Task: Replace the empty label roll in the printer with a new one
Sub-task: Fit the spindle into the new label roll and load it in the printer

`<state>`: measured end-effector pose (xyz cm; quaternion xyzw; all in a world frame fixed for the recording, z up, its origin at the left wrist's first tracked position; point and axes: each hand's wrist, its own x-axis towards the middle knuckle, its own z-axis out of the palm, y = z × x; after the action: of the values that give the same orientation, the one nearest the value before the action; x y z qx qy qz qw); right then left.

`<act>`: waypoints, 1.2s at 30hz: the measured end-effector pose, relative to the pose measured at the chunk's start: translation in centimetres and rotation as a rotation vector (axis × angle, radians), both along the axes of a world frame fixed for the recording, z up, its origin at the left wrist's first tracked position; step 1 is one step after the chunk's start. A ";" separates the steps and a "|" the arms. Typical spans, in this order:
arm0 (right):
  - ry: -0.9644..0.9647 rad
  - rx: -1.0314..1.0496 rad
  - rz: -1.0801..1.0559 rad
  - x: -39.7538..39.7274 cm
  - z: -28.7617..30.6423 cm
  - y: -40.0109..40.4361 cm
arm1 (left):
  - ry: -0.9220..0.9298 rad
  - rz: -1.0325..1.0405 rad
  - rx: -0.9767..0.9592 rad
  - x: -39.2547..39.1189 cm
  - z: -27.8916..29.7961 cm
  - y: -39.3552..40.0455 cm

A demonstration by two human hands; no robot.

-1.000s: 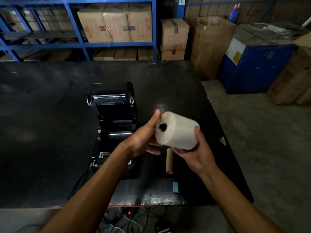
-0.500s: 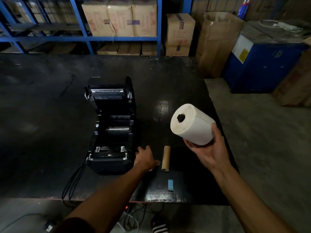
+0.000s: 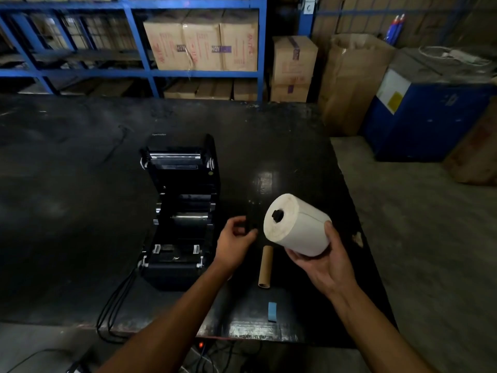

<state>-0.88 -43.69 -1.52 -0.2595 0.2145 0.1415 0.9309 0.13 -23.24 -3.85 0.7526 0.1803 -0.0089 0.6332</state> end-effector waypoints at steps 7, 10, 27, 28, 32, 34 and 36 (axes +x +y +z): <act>0.024 -0.011 0.005 0.2 0.0 0.7 | -0.193 -0.370 -0.106 -0.5 7.8 -0.5; 0.021 -0.014 0.004 0.3 0.0 0.9 | -0.190 -0.376 -0.061 -0.4 8.2 -0.7; 0.033 -0.067 0.019 1.7 0.2 1.6 | -0.108 -0.459 0.229 2.3 7.4 1.1; 0.021 -0.087 0.021 1.9 0.2 1.6 | -0.089 -0.446 0.221 2.3 7.4 1.0; -0.012 -0.204 0.028 2.5 0.6 2.5 | -0.027 -0.360 0.288 1.9 7.3 0.0; -0.032 -0.270 0.030 2.8 0.7 3.3 | -0.025 -0.299 0.348 1.7 7.6 0.0; -0.045 -0.325 0.036 3.1 1.0 4.6 | -0.010 -0.234 0.355 1.5 8.0 0.5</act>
<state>2.20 -39.13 -0.51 -0.4135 0.2088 0.1159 0.8786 1.66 -22.76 4.11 0.8682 0.0874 -0.0469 0.4862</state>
